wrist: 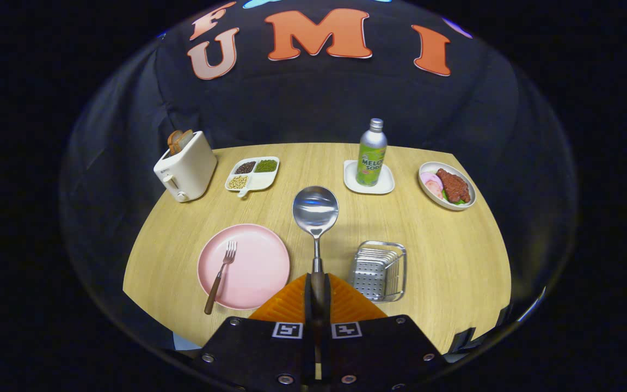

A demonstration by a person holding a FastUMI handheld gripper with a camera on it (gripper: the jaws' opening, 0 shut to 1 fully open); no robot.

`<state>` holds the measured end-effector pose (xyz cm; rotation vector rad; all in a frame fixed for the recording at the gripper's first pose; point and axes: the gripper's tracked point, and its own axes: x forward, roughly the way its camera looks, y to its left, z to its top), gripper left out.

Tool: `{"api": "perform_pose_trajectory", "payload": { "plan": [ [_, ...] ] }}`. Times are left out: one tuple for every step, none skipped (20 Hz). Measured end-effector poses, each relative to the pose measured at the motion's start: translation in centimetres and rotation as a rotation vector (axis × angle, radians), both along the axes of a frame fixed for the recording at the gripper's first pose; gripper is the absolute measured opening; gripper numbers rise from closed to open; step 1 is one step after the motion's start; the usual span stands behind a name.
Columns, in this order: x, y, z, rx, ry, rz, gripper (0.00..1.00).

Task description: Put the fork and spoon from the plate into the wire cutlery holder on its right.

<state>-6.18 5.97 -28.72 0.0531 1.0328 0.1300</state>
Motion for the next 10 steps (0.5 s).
{"api": "perform_pose_trajectory", "payload": {
  "plan": [
    [0.1, -1.1, 0.1, -0.016, 0.006, -0.004, 0.05],
    [-0.1, -2.2, 0.2, -0.037, 0.015, -0.003, 0.05],
    [-0.2, -3.1, 0.1, -0.054, 0.028, 0.000, 0.05],
    [-0.5, -4.0, 0.1, -0.071, 0.049, 0.006, 0.05],
    [-0.7, -4.9, -0.2, -0.097, 0.071, 0.017, 0.05],
    [-0.9, -5.7, -0.4, -0.120, 0.088, 0.030, 0.05],
    [-1.0, -6.2, -0.6, -0.137, 0.106, 0.038, 0.05],
    [-1.4, -6.2, -1.0, -0.146, 0.135, 0.050, 0.05],
    [-1.6, -6.3, -1.2, -0.148, 0.155, 0.060, 0.05],
    [-1.9, -6.4, -1.5, -0.157, 0.179, 0.078, 0.05]
  ]
}}
